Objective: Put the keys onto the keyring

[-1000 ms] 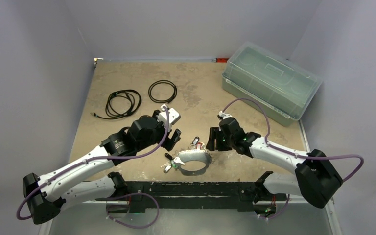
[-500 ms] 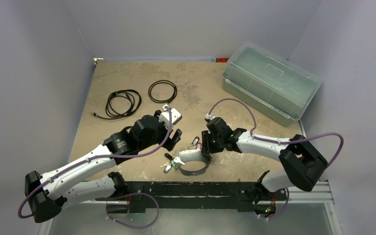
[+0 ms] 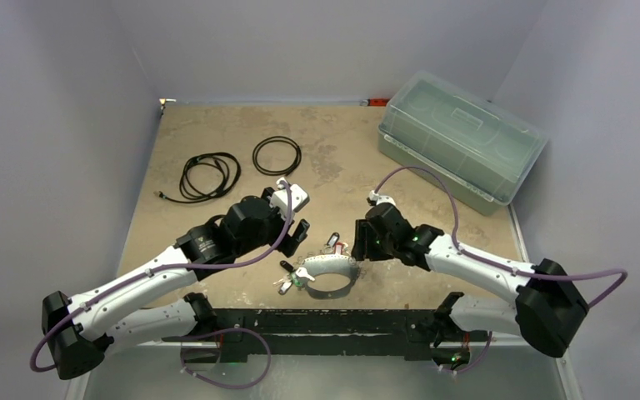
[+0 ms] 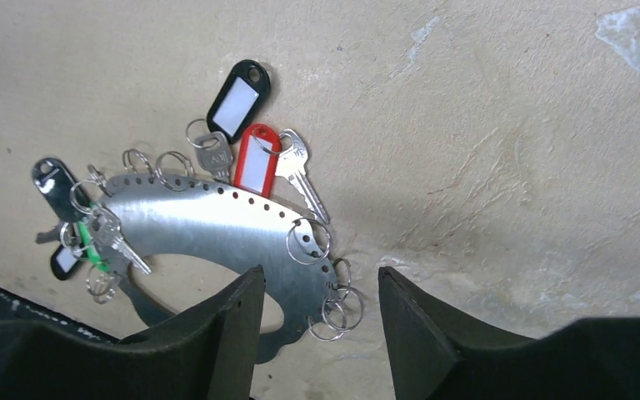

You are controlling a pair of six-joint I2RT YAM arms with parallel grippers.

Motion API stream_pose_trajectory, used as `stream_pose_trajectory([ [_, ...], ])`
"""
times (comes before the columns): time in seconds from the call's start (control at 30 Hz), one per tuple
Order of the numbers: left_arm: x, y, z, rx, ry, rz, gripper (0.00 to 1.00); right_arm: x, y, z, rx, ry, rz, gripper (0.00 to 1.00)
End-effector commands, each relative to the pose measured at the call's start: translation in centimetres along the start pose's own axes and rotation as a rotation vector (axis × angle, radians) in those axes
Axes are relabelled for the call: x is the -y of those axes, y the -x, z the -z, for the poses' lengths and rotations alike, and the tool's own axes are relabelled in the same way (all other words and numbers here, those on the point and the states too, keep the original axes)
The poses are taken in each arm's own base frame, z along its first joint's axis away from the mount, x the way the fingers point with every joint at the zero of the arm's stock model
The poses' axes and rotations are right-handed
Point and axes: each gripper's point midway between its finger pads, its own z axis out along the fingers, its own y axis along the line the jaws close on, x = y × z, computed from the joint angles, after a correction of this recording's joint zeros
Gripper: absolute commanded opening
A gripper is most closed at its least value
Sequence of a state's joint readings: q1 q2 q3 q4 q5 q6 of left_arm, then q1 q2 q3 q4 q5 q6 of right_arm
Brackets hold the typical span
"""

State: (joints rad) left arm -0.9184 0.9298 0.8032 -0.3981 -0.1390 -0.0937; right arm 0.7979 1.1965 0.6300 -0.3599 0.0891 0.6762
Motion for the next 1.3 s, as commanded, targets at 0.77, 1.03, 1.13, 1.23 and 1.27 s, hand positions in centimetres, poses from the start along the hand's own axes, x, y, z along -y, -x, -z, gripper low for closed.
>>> stream_pose_trajectory([
  [0.77, -0.3, 0.9, 0.4, 0.037, 0.012, 0.013, 0.74, 0.2, -2.3, -1.7, -0.040, 0.031, -0.086, 0.13],
  [1.03, 0.4, 2.2, 0.9, 0.094, -0.037, -0.007, 0.74, -0.6, 0.1, -0.4, 0.026, 0.051, 0.006, 0.00],
  [1.13, 1.5, 4.0, 1.6, 0.182, -0.107, -0.053, 0.74, -2.5, 2.4, 1.5, 0.089, 0.119, 0.084, 0.00],
  [1.23, 2.7, 6.1, 2.9, 0.299, -0.188, -0.134, 0.75, -4.8, 4.3, 4.2, 0.153, 0.214, 0.205, 0.00],
  [1.27, 3.1, 6.8, 3.4, 0.337, -0.213, -0.165, 0.75, -5.8, 4.6, 5.0, 0.164, 0.262, 0.254, 0.00],
])
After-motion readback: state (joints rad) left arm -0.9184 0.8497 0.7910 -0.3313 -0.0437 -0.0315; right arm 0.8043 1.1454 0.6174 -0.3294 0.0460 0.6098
